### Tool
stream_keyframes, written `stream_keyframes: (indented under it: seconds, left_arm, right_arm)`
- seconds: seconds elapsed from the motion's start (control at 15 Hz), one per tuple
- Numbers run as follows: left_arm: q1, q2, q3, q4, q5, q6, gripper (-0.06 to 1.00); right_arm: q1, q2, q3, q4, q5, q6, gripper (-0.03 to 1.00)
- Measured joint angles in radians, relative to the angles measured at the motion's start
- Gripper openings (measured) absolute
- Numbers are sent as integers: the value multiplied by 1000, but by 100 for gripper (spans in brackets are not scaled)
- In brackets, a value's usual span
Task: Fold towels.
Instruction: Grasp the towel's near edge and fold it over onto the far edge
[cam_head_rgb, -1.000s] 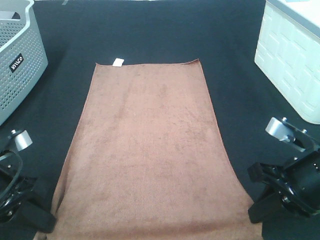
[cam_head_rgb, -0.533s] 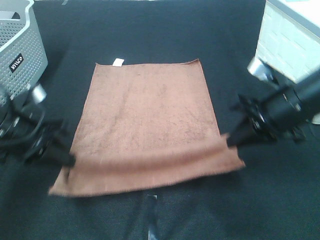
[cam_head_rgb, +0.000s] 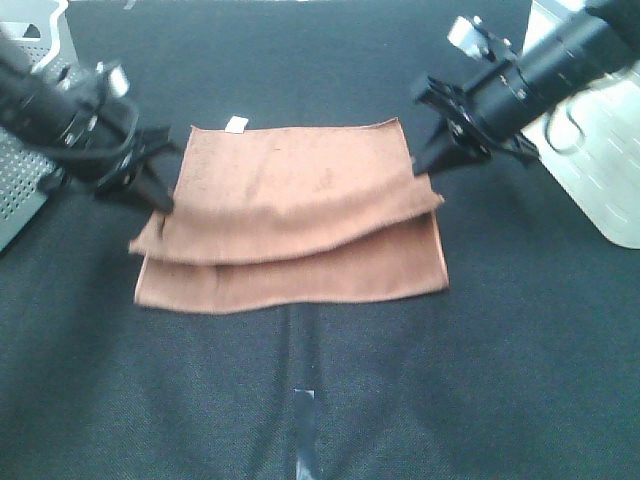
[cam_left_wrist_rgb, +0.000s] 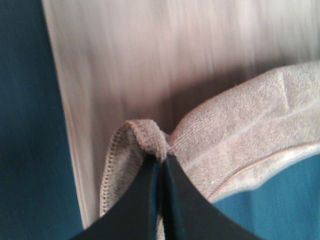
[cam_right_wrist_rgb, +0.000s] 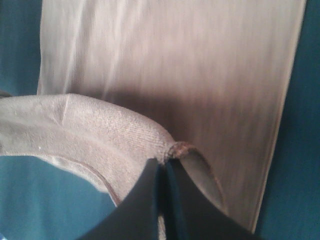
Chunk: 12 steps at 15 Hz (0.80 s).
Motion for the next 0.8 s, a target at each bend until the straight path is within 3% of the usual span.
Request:
stream_keyframes:
  seconds: [0.13,0.33,0.67,0.8]
  left_arm:
    - [0,99,-191,49,1,-53,0]
    - [1,223,-395,59,-6,-68,0]
    - [11,426,-675,77,-79,-68,0]
    - [12,476,-751,82,-124,-68,0]
  right_arm:
    - [0,135,-218,-38,31,37,0]
    - [-3,298,-486,-112,64,93,0]
    - [-45,555,-912,-132,100,112,0]
    - [-46,610,-997,-133,78,112,0]
